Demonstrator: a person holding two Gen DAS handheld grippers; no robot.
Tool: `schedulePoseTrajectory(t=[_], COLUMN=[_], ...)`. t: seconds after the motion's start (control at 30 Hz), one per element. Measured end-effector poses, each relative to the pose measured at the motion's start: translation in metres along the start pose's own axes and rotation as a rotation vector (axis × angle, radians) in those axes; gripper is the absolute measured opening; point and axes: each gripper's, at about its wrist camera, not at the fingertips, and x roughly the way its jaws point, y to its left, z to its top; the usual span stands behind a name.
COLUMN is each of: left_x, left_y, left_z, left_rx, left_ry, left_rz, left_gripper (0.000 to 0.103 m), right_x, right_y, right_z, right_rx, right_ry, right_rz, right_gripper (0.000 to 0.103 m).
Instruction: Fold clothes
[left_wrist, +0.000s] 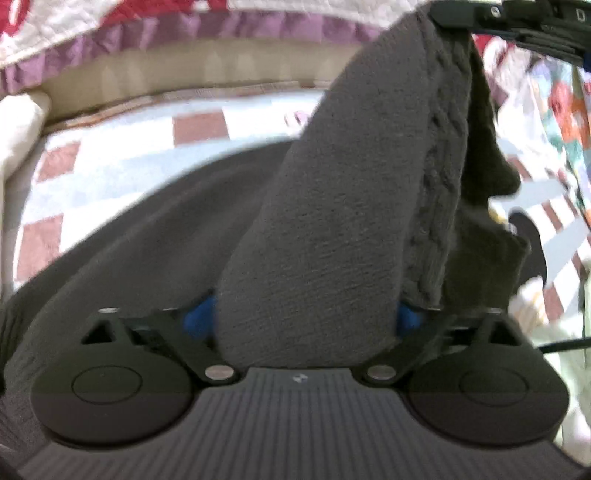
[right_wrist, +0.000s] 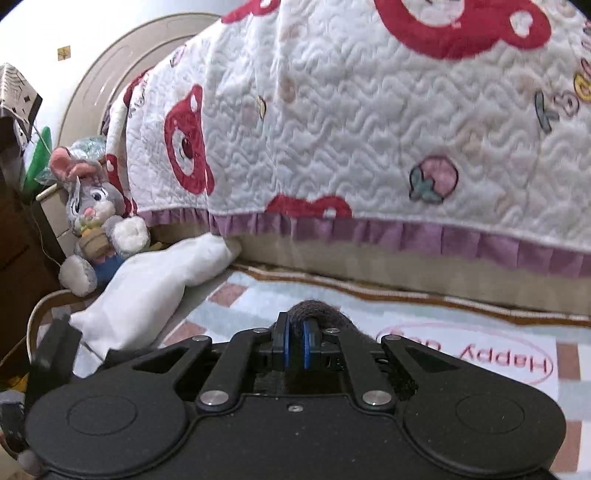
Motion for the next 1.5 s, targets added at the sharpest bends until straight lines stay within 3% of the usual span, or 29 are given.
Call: schedulePoseTrajectory(t=[0.03, 0.23, 0.27, 0.33, 0.37, 0.47, 0.57, 0.6, 0.67, 0.73, 0.8, 0.87, 0.97, 1.17, 1.33, 1.4, 1.5], left_x=[-0.004, -0.048, -0.052, -0.054, -0.054, -0.049, -0.039, -0.035, -0.029, -0.026, -0.027, -0.025, -0.020, -0.012, -0.006, 0.001, 0.014], left_y=[0.002, 0.043, 0.052, 0.069, 0.078, 0.101, 0.114, 0.118, 0.119, 0.114, 0.106, 0.101, 0.095, 0.080, 0.067, 0.056, 0.043], left_z=[0.002, 0.042, 0.050, 0.061, 0.063, 0.054, 0.027, 0.017, 0.006, -0.001, -0.004, -0.005, -0.007, -0.009, -0.013, -0.016, -0.019], left_rx=[-0.009, -0.166, -0.207, -0.280, -0.315, -0.375, -0.403, -0.401, -0.355, -0.288, -0.231, -0.215, -0.218, -0.194, -0.137, -0.046, 0.022], left_ry=[-0.026, -0.263, -0.304, -0.358, -0.355, -0.320, -0.207, -0.165, -0.088, -0.043, -0.039, -0.038, -0.033, -0.035, 0.003, 0.063, 0.105], left_rz=[0.001, 0.097, 0.111, 0.162, 0.180, 0.180, 0.171, 0.164, 0.173, 0.205, 0.218, 0.184, 0.117, 0.017, -0.025, 0.004, 0.105], left_gripper=[0.016, 0.019, 0.027, 0.055, 0.074, 0.076, 0.076, 0.076, 0.076, 0.076, 0.076, 0.076, 0.076, 0.076, 0.076, 0.074, 0.054], right_x=[-0.001, 0.002, 0.008, 0.021, 0.031, 0.062, 0.093, 0.102, 0.108, 0.101, 0.087, 0.068, 0.037, 0.001, 0.003, 0.010, 0.020], right_y=[-0.001, -0.007, -0.009, -0.012, -0.014, -0.023, -0.045, -0.056, -0.080, -0.094, -0.103, -0.112, -0.126, -0.153, -0.178, -0.181, -0.186], right_z=[0.004, 0.039, 0.049, 0.068, 0.077, 0.097, 0.102, 0.099, 0.085, 0.064, 0.037, 0.010, -0.030, -0.102, -0.128, -0.129, -0.131], right_rx=[-0.006, -0.088, -0.106, -0.145, -0.187, -0.259, -0.270, -0.238, -0.124, -0.054, -0.017, 0.020, 0.078, 0.207, 0.335, 0.330, 0.322], right_ry=[-0.007, -0.018, -0.017, -0.014, -0.012, 0.000, 0.037, 0.070, 0.130, 0.154, 0.177, 0.195, 0.222, 0.274, 0.274, 0.265, 0.251], right_rz=[-0.001, -0.004, -0.007, -0.017, -0.046, -0.176, -0.363, -0.374, -0.328, -0.306, -0.312, -0.313, -0.315, -0.382, -0.422, -0.422, -0.422], right_gripper=[0.008, 0.008, 0.008, 0.007, 0.007, 0.007, 0.010, 0.016, 0.016, 0.030, 0.034, 0.036, 0.052, 0.058, 0.058, 0.062, 0.070])
